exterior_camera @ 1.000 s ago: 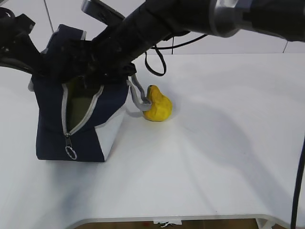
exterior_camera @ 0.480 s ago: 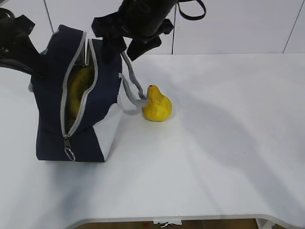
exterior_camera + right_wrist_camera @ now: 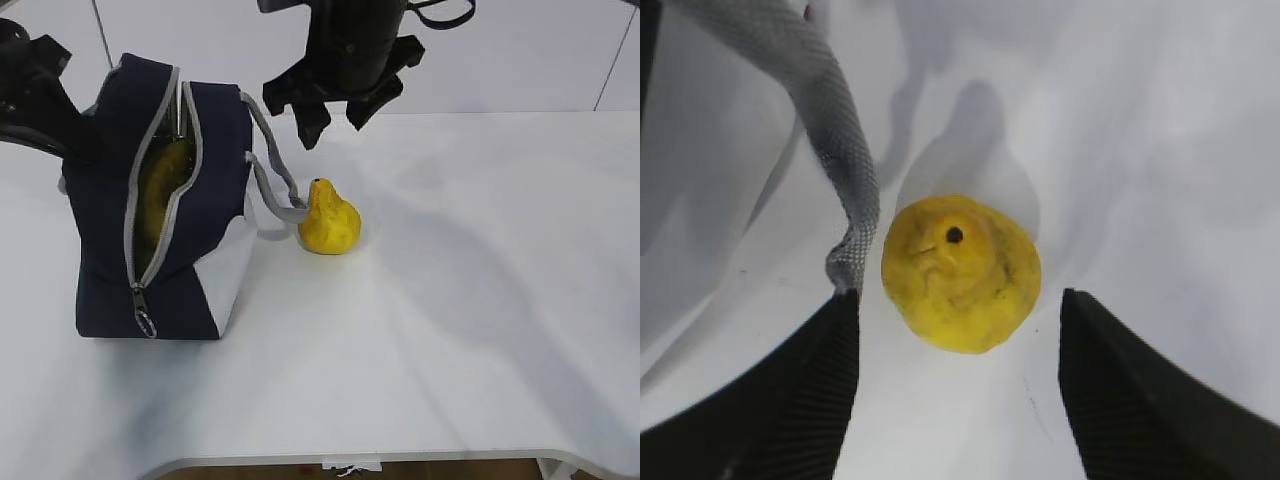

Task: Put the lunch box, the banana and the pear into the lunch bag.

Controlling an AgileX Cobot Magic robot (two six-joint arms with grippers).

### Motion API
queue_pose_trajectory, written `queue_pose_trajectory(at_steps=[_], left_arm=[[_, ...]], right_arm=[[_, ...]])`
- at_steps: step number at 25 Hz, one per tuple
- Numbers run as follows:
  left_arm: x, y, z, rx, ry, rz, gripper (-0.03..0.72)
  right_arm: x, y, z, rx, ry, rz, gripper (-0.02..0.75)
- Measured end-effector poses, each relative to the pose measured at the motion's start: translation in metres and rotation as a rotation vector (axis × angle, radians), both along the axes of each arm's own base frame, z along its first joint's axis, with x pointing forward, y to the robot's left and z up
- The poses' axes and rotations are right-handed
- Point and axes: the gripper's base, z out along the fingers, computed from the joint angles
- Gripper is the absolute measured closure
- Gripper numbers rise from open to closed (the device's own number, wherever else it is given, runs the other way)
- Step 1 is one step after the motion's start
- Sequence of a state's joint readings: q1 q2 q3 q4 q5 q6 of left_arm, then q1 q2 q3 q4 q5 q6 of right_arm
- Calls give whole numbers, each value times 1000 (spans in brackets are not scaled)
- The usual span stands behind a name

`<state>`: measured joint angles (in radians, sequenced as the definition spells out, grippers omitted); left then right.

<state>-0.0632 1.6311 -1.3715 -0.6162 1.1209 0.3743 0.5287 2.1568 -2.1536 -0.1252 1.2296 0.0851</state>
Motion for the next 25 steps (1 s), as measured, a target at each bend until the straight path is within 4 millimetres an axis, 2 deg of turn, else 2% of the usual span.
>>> queue_pose_trajectory(at_steps=[7, 19, 25], left_arm=[[0, 2, -1, 25, 1, -7, 694], [-2, 3, -3, 48, 9, -17, 694], [-2, 3, -3, 52, 9, -18, 694]], right_arm=[[14, 8, -35, -14, 21, 4, 251], [27, 12, -63, -15, 21, 3, 251], [36, -1, -66, -4, 10, -40, 251]])
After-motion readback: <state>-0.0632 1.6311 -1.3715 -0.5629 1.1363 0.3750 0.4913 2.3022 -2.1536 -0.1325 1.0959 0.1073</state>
